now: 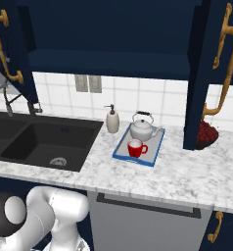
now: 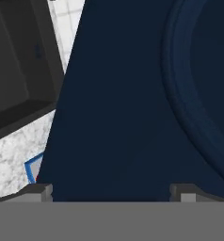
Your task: Pick the kettle from the counter and place it on the tray. Then pick the mug from the cabinet and place it on the tray. Then close the cabinet doors.
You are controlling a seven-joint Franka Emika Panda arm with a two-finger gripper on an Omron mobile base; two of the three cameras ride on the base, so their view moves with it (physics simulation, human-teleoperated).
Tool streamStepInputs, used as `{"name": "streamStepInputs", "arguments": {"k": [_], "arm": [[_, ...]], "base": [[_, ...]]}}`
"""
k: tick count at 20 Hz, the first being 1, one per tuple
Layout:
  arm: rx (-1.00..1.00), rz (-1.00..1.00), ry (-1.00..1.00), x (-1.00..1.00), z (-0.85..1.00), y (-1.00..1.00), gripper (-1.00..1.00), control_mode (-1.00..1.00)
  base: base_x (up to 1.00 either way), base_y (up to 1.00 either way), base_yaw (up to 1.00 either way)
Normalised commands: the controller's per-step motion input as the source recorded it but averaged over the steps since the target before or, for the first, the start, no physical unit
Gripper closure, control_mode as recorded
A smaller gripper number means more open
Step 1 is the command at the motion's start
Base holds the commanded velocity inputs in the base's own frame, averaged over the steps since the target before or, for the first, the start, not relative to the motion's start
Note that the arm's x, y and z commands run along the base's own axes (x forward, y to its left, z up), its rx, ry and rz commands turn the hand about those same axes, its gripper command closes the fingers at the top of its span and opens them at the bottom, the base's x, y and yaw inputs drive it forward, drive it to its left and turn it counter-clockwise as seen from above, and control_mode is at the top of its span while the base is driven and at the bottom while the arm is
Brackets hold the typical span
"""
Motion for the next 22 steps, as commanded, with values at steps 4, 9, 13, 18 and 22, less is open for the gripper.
{"name": "streamStepInputs", "arguments": {"k": [4,9,13,18,22], "arm": [[0.02,-0.10,0.00,0.77,-0.09,-0.64,-1.00,-1.00],[0.04,0.00,0.00,0.92,-0.18,-0.51,-1.00,-1.00],[0.03,0.00,0.03,0.89,-0.21,-0.34,-1.00,-1.00],[0.00,0.04,0.00,0.63,-0.20,-0.11,-1.00,-1.00],[0.00,0.12,0.00,0.77,-0.17,-0.11,-1.00,-1.00]], "base": [[0.00,0.00,0.00],[0.00,0.00,0.00],[0.00,0.00,0.00],[0.00,0.00,0.00],[0.00,0.00,0.00]]}}
